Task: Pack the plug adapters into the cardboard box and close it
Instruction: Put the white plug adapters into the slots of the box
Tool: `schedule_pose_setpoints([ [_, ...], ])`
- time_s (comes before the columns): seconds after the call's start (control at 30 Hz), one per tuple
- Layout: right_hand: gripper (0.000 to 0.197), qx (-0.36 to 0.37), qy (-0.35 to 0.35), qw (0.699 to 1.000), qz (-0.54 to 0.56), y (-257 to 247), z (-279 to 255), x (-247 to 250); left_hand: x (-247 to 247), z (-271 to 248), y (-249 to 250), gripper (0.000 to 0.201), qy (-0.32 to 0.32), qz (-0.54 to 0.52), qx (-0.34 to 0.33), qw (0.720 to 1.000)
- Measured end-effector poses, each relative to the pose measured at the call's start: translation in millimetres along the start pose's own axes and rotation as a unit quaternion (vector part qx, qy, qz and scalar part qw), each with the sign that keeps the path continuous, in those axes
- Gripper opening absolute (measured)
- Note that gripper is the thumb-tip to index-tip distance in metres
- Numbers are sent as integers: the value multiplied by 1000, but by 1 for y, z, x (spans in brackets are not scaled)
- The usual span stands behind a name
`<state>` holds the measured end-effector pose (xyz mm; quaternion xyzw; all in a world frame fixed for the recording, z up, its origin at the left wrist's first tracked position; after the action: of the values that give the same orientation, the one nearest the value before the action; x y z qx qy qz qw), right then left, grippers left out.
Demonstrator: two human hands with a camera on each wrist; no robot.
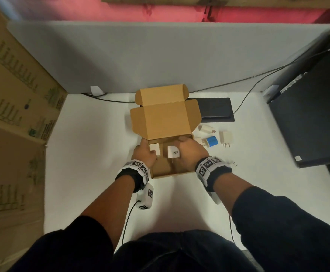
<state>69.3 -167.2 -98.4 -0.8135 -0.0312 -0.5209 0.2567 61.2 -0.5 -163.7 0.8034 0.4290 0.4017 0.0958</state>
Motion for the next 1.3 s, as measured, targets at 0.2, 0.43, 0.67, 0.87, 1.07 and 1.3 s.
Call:
schedule_pose_setpoints([
  [0.2, 44, -17, 10, 1000, 5, -7, 21, -16, -1, 3, -1, 70, -3, -24, -8, 1000],
  [0.43, 31, 14, 36, 998, 52, -3, 28, -27, 0, 0, -3, 72, 11, -54, 15, 998],
  [0.67, 39, 45, 79, 990, 110, -5, 5, 0, 6, 3, -4, 64, 57, -68, 66, 994],
  [0.87, 24, -49, 244, 962, 109, 70, -62, 53, 4, 6, -3, 67, 49, -55, 58, 996],
  [1.07, 68, -208, -71, 976, 9, 146, -124, -20, 7, 4, 5, 67, 51, -26, 59, 997],
  [1.3, 45, -233, 23, 970, 67, 143, -137, -34, 7, -4, 4, 61, 50, -50, 61, 996],
])
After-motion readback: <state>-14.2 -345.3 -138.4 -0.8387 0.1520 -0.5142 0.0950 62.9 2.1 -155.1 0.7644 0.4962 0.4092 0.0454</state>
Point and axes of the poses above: each hand's wrist, its own z-axis towards the middle knuckle, its own x-axis out of the back of the hand, y = z × x, the point moved 10 cm from there along z, towards the middle knuckle, and after that the axes turned 8 degrees about x, right-handed, at the moved point
